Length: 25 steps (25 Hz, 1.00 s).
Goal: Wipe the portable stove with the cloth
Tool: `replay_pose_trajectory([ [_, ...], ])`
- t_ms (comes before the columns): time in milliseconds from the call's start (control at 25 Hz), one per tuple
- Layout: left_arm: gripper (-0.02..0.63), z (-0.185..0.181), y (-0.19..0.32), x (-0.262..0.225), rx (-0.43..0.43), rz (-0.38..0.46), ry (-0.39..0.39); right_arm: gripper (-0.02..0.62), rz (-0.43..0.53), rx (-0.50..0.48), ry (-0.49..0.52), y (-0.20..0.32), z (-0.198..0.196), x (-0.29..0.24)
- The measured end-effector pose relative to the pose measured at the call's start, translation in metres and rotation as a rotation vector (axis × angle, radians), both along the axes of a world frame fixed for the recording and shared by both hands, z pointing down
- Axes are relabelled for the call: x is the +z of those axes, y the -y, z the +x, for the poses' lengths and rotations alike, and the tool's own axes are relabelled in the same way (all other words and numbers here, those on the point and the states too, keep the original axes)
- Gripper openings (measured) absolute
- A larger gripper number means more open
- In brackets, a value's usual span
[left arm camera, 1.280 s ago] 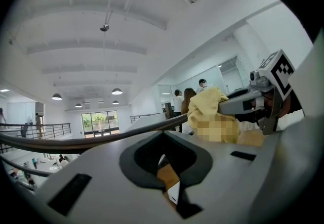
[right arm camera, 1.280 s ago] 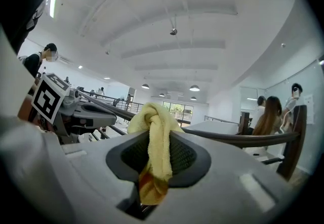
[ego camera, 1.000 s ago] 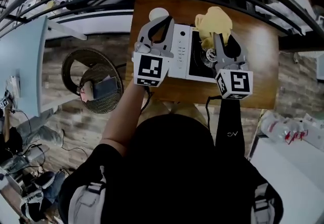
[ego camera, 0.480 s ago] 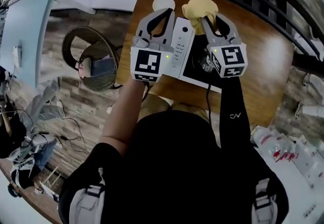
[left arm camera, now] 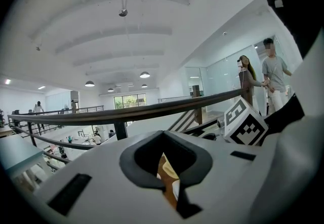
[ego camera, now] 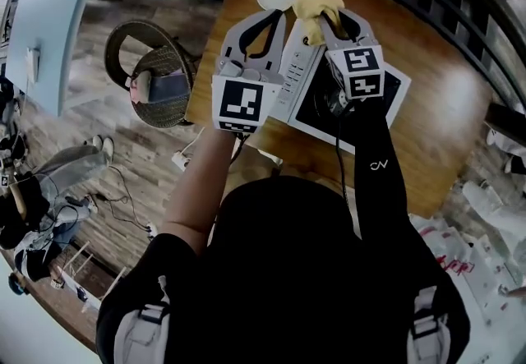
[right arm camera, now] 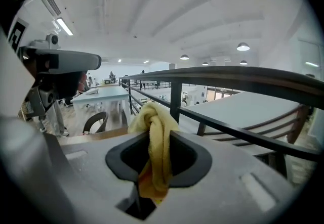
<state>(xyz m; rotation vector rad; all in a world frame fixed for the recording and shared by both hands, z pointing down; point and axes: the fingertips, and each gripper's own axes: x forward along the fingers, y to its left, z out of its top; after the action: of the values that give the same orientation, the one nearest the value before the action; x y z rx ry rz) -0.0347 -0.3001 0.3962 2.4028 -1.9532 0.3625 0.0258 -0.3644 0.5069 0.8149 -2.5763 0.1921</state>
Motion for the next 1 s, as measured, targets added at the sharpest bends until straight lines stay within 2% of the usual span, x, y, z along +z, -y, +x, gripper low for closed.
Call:
replay_pose_trajectory([
  [280, 0.006, 0.041, 0.017, 0.003, 0.089, -0.003, -0.019, 0.086, 0.006, 0.174, -0.028, 0.017, 0.094, -0.002],
  [560, 0.006, 0.133, 0.035, 0.002, 0.270, 0.015, -0.042, 0.086, 0.023, 0.388, -0.058, 0.012, 0.215, -0.001],
  [720, 0.006, 0.176, 0.036, 0.004, 0.347, 0.020, -0.046, 0.086, 0.042, 0.493, -0.088, 0.004, 0.273, 0.000],
  [840, 0.006, 0.195, 0.035, 0.006, 0.384, 0.014, -0.038, 0.086, 0.039, 0.536, -0.095, -0.002, 0.297, -0.001],
  [1000, 0.006, 0.208, 0.033, 0.005, 0.408, 0.011, -0.031, 0.086, 0.025, 0.536, -0.087, -0.006, 0.299, 0.000],
])
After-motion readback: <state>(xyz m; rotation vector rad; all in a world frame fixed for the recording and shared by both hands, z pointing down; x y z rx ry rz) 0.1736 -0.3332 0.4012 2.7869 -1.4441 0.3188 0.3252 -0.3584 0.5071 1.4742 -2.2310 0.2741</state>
